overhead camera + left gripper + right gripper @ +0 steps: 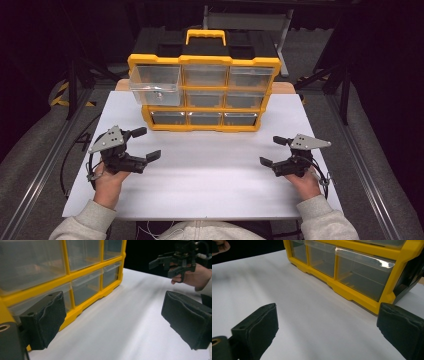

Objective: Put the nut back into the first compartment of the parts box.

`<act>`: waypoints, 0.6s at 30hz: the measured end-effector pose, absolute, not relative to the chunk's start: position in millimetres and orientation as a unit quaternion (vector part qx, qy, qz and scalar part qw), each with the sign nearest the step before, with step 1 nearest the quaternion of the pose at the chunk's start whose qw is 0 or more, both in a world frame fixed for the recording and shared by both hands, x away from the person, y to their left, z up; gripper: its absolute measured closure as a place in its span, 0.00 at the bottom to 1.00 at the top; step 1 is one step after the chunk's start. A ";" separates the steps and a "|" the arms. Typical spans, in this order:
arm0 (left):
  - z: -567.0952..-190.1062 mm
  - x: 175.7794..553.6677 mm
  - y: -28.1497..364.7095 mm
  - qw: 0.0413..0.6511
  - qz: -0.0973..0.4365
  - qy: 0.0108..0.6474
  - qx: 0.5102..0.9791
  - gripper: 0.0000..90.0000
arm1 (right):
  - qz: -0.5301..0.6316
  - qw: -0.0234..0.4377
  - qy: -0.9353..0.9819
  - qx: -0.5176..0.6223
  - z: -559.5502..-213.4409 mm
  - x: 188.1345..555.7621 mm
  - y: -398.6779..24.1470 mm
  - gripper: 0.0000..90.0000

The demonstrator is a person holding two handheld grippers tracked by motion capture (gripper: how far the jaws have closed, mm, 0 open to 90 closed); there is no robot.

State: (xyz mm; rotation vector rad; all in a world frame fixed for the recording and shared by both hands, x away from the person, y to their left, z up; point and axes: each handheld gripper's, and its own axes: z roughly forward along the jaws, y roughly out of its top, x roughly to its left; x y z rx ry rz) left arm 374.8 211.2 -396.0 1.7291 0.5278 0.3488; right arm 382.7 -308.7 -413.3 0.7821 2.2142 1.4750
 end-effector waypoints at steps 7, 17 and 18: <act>-427.0 371.2 201.8 0.610 0.158 0.211 0.747 0.04 | 0.516 0.181 0.791 0.274 -415.8 381.7 -306.9 0.04; -431.9 370.2 204.2 0.623 0.150 0.214 0.738 0.03 | 0.521 0.186 0.786 0.274 -415.3 379.7 -308.2 0.04; -432.0 370.2 204.9 0.621 0.152 0.212 0.739 0.03 | 0.521 0.187 0.786 0.274 -415.3 379.8 -308.1 0.04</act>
